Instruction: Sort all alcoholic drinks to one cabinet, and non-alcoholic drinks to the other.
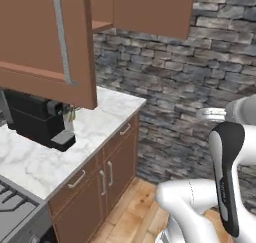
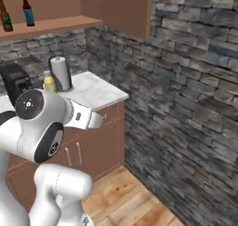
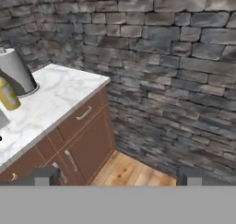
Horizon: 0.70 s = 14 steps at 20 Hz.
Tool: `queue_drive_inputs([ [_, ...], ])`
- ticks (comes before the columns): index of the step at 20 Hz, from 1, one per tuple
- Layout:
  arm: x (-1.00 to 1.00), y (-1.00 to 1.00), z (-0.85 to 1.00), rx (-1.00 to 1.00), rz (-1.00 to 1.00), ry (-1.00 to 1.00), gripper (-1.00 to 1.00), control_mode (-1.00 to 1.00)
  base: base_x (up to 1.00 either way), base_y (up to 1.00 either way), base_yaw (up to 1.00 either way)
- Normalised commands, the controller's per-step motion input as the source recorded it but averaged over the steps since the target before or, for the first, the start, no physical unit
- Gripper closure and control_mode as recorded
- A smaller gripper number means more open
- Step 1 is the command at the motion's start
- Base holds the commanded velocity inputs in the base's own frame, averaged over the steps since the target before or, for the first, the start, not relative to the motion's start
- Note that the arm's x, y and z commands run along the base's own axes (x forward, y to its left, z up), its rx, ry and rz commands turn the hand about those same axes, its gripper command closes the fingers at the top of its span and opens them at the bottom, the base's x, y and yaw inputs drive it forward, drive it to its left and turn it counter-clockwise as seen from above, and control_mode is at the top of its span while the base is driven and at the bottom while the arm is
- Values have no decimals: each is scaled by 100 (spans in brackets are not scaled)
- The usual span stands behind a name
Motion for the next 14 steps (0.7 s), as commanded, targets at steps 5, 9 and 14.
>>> queue_drive_inputs([
  [5, 0, 0, 0, 0, 0, 0, -100, 100, 57, -18, 61],
  [9, 0, 0, 0, 0, 0, 0, -100, 100, 89, -44, 46],
  [14, 0, 0, 0, 0, 0, 0, -100, 100, 62, -39, 39],
])
